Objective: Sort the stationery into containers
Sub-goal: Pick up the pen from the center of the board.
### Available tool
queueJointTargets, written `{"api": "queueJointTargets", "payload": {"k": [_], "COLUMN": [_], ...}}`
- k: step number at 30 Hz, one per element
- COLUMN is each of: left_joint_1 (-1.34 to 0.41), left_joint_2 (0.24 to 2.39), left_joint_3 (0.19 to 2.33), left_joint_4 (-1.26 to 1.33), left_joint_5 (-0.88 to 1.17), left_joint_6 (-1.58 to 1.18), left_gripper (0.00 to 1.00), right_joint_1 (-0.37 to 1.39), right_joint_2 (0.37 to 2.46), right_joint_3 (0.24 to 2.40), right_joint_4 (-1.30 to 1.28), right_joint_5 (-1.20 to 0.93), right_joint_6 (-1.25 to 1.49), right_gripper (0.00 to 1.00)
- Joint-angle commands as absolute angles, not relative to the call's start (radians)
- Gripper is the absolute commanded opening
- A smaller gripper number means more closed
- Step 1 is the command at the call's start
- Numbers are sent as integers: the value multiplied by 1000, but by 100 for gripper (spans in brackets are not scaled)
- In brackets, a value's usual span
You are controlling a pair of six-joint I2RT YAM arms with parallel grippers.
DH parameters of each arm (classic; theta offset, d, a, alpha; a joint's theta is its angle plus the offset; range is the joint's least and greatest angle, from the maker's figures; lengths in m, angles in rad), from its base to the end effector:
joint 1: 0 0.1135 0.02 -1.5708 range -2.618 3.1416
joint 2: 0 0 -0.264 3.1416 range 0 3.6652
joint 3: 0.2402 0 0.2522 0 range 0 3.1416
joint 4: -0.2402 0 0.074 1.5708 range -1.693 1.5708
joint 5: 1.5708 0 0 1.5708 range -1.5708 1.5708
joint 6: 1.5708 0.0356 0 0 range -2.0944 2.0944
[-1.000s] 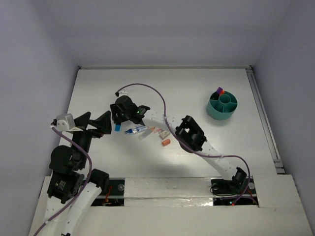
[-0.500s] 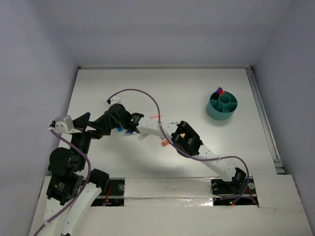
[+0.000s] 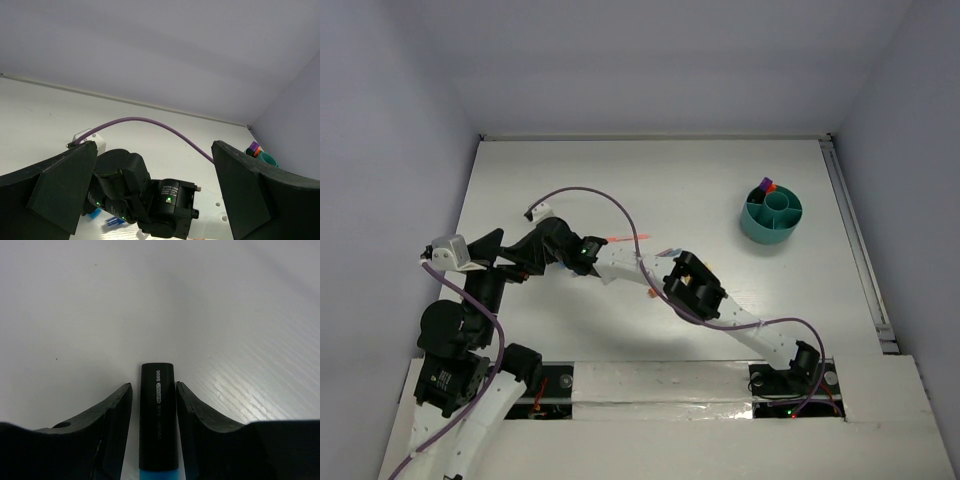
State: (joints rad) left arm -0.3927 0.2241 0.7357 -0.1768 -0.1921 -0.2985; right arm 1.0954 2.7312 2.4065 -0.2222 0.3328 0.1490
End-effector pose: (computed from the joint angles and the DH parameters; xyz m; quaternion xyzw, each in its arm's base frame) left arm 0.0485 -0.0127 0.3802 -0.0509 0.5798 -0.2225 0.7821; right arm 0.2874 0.5329 0.1416 -0.3196 0.8023 0.1642 0.4767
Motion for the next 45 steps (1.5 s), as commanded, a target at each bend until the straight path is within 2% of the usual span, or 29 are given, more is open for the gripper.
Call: {"api": "queueJointTargets", "payload": {"k": [1, 13, 19, 25, 35, 40, 42, 45], "left_joint_1": [-399, -399, -399, -399, -399, -399, -399, -399], "left_joint_2": [222, 227, 230, 242, 262, 270, 275, 284], "left_joint_3": [749, 752, 752, 753, 752, 750, 750, 750], "left_joint_4": [-140, -144, -146, -146, -144, -149, -149, -147], "left_joint_5": [-192, -204, -212, -221, -207, -207, -196, -184], "left_joint_6": [-307, -301, -298, -295, -291, -290, -290, -290], "left_gripper": [99, 99, 99, 99, 99, 99, 99, 99], "right_joint_1": [1103, 1103, 1103, 1023, 905, 804, 724, 607], "right_joint_2": [2827, 2812, 2751, 2590, 2367, 2154, 2019, 1853], "right_joint_3": [2413, 2385, 2341, 2143, 1965, 1648, 1477, 1330], "right_joint_4": [-281, -190, -60, 191, 506, 650, 707, 733], "right_joint_5": [331, 339, 394, 223, 57, 104, 147, 210], "right_joint_6": [52, -43, -46, 142, 356, 367, 348, 304], "right_gripper": [46, 21, 17, 17, 17, 17, 16, 16]}}
